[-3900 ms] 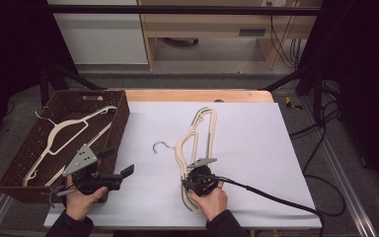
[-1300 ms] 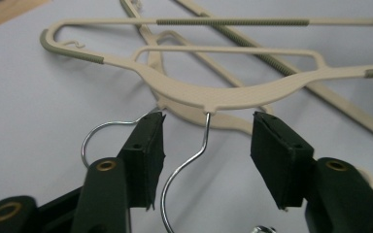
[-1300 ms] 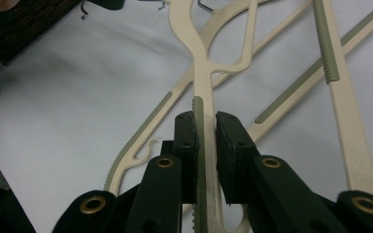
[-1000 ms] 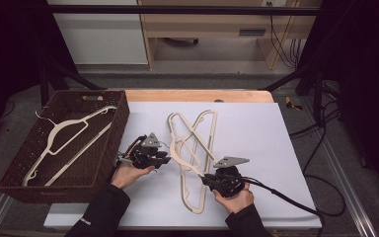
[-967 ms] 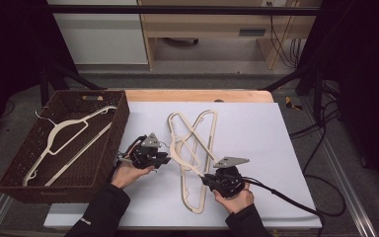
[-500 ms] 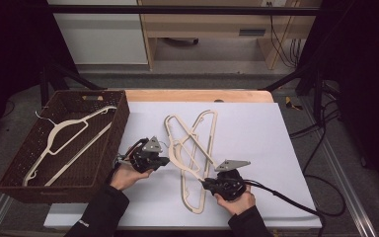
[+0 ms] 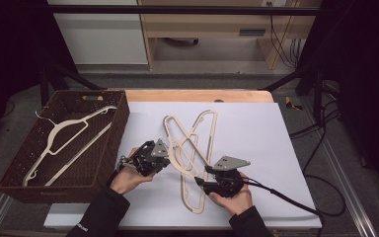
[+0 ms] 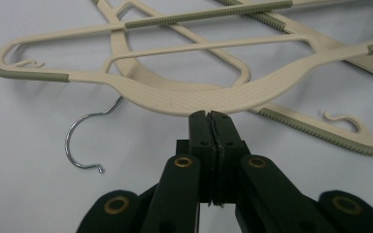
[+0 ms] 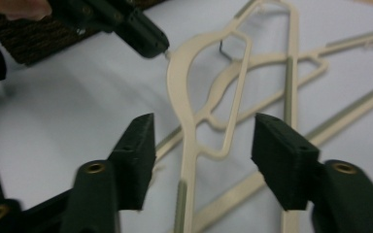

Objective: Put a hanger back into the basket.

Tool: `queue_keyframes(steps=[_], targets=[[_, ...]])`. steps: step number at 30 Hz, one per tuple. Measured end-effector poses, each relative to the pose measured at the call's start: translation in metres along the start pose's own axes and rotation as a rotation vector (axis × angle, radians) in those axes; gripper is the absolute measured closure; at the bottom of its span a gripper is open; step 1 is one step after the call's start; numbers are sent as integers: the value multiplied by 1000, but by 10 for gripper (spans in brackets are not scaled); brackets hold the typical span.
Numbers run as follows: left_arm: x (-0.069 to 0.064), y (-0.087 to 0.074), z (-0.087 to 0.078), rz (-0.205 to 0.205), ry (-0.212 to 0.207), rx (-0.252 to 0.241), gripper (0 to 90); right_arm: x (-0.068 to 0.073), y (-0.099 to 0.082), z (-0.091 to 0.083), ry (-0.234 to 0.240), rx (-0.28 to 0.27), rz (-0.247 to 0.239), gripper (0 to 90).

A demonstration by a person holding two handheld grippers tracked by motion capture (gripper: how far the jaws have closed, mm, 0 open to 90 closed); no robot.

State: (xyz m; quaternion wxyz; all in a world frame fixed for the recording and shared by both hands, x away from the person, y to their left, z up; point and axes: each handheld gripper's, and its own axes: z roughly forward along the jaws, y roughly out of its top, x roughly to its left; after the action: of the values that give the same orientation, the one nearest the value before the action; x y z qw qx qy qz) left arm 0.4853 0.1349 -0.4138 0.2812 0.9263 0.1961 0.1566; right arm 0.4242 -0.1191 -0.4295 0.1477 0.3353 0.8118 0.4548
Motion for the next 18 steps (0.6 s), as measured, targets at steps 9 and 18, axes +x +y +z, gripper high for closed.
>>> queue_keyframes(steps=[9, 18], targets=[[-9, 9, -5, -37, -5, 3, 886, 11, 14, 44, -35, 81, -69, 405], [-14, 13, -7, -44, -9, -2, 886, 20, 11, 64, -22, 156, -132, 705]])
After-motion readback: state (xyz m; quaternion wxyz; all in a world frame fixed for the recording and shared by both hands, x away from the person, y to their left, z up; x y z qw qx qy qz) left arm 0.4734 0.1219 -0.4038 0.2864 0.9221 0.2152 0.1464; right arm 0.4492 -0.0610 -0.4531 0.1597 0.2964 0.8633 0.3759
